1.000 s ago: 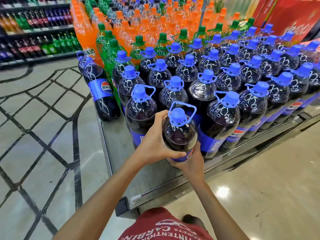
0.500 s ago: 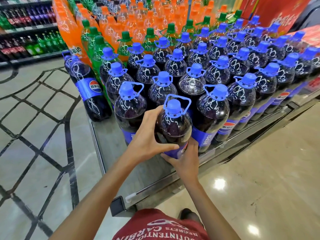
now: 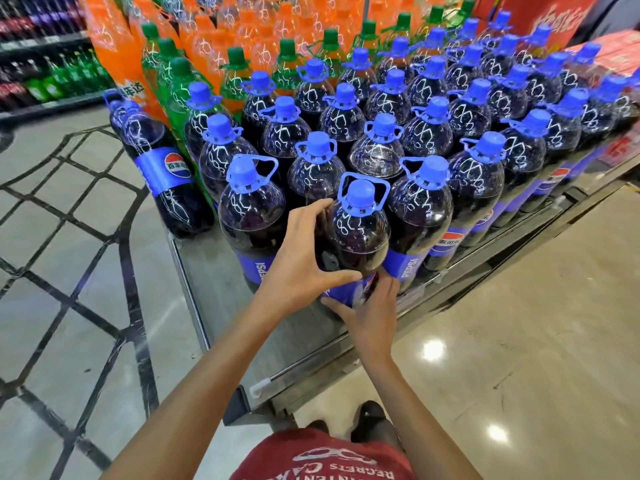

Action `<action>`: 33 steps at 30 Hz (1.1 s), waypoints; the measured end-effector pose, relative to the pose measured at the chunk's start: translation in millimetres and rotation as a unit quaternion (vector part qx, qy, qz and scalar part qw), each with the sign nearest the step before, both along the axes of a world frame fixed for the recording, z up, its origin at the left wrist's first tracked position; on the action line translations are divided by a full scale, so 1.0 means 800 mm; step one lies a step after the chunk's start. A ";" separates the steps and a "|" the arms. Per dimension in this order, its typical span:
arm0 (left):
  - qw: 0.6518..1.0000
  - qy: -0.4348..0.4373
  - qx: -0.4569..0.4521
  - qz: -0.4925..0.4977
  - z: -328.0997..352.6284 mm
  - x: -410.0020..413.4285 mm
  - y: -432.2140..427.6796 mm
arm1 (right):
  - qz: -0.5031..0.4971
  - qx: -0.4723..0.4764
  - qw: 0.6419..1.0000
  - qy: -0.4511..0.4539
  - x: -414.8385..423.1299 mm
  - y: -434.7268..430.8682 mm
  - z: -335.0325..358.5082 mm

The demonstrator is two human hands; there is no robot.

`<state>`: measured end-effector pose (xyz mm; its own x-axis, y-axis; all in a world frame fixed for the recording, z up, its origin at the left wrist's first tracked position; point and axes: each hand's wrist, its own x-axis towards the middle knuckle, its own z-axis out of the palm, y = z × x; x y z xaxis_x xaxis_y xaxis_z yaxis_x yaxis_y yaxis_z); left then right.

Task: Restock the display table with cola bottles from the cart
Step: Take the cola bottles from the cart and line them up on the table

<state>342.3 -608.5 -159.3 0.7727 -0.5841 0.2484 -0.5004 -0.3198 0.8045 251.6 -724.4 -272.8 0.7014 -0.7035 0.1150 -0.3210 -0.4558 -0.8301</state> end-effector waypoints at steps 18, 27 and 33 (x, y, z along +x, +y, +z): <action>0.999 0.024 0.001 0.047 -0.010 -0.023 0.015 | 0.078 0.002 0.996 0.044 -0.020 -0.021 0.013; 0.970 -0.113 0.216 0.024 0.009 -0.094 0.040 | 0.186 -0.065 0.963 0.185 -0.085 -0.058 0.048; 0.867 -0.214 0.433 -0.121 0.032 -0.161 -0.008 | 0.158 -0.149 0.923 0.317 -0.201 -0.080 0.084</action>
<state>213.8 -615.2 -133.6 0.5460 -0.8275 -0.1308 -0.8311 -0.5547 0.0394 90.7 -788.6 -206.0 0.8589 -0.4560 -0.2332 -0.5114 -0.7880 -0.3428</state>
